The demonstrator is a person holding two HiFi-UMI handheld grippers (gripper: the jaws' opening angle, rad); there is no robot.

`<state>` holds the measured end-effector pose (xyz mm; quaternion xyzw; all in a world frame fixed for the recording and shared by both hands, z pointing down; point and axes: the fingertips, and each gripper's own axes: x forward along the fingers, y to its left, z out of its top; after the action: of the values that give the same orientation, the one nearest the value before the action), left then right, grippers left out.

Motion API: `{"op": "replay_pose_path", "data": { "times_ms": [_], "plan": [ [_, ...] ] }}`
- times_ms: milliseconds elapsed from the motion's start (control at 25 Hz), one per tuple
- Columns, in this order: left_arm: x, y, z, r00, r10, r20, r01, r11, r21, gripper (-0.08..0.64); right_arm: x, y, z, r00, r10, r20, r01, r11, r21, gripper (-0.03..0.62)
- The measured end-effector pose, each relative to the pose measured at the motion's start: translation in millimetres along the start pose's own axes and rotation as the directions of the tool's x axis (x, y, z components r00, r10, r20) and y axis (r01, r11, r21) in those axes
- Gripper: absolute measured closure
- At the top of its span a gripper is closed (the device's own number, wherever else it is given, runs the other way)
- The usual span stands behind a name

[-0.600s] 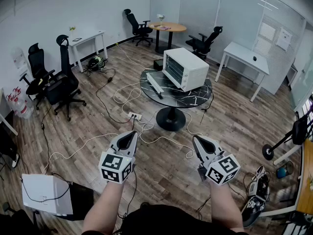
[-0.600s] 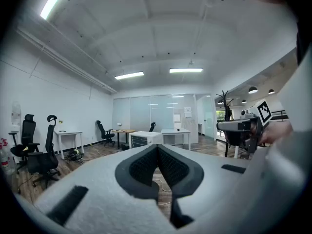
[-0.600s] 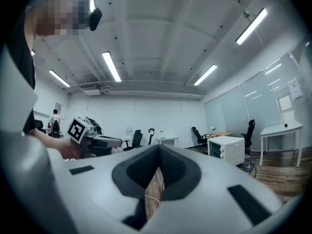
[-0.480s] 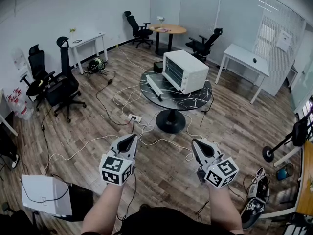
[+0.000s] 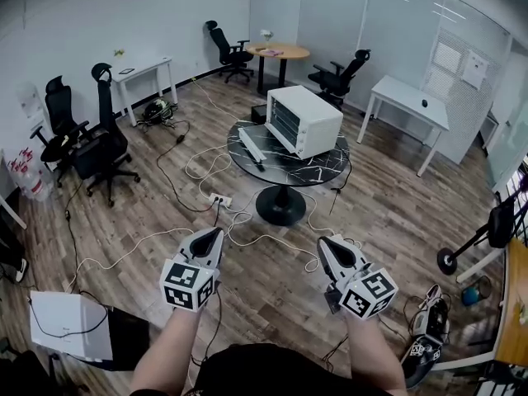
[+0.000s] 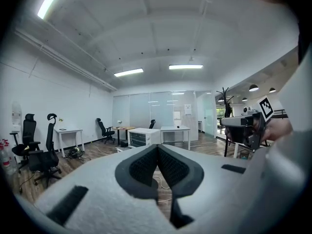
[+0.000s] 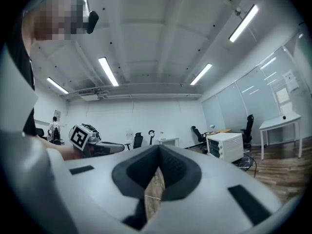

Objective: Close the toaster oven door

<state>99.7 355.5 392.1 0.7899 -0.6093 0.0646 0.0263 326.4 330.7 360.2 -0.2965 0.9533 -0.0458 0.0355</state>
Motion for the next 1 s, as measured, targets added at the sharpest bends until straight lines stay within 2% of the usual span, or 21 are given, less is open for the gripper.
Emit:
{"op": "replay_pose_path", "data": {
  "times_ms": [120,360,520,680,1000],
  "plan": [
    [-4,-9,0,1.000,0.013,0.010,-0.014,1.000,0.013,0.551,-6,4,-9,0.999,0.034,-0.019,-0.034,0.999,0.003,0.586],
    [-9,-16,-35,0.999,0.038,-0.038,-0.040,0.998,-0.051,0.551,-11,6,-59,0.991,0.070,-0.115,-0.063,0.996,0.066,0.551],
    [10,-3,-39,0.998,0.040,-0.043,-0.043,0.996,-0.072,0.551,6,-11,-62,0.990,0.066,-0.122,-0.057,0.996,0.074,0.543],
    [40,26,-40,0.999,0.028,-0.034,-0.030,0.998,-0.062,0.551,46,-32,-63,0.993,0.043,-0.114,-0.034,0.997,0.074,0.541],
    [117,119,-38,0.999,0.018,-0.047,-0.021,0.998,-0.065,0.551,152,-75,-69,0.990,0.029,-0.142,-0.017,0.996,0.085,0.548]
  ]
}}
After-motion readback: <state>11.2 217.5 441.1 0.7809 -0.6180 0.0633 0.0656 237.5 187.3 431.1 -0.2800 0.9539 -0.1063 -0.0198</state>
